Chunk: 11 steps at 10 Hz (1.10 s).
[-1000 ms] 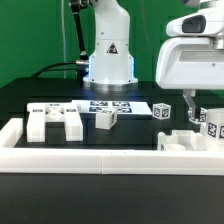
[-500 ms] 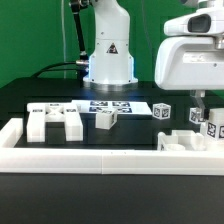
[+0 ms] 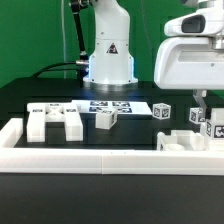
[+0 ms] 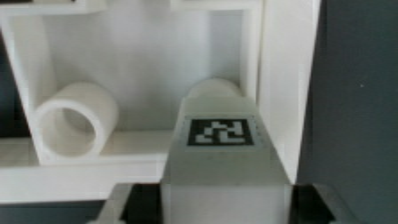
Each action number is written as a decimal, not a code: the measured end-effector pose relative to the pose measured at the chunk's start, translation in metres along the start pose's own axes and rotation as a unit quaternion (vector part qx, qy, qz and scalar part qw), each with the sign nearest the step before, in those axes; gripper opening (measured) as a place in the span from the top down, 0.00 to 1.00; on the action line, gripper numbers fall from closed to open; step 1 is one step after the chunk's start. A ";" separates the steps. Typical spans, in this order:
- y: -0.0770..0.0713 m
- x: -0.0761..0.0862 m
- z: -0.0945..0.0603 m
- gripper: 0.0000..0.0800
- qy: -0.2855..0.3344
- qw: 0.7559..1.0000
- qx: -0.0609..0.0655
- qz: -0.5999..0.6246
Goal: Assemble chair
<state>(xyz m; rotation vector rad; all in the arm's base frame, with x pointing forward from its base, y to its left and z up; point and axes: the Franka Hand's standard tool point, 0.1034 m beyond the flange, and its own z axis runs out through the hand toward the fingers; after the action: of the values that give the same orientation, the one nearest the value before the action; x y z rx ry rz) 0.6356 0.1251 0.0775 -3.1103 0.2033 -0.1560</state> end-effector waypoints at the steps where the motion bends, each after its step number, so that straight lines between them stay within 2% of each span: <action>1: -0.001 0.000 0.000 0.64 0.000 0.998 0.000 0.064; 5: -0.001 -0.001 0.001 0.64 0.000 0.963 0.006 0.270; 8: -0.002 -0.001 0.001 0.64 -0.005 0.910 0.002 0.415; 9: -0.002 -0.001 0.001 0.64 -0.005 0.896 0.002 0.443; 11: -0.002 -0.001 0.001 0.64 -0.005 0.887 0.002 0.462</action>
Offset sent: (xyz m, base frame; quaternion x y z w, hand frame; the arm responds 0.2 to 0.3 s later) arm -0.0064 0.0050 -0.0063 -0.0131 -0.0309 0.2956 0.9547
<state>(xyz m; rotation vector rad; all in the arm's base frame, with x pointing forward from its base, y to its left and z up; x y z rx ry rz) 0.6348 0.1270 0.0767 -2.6260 1.5913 -0.1073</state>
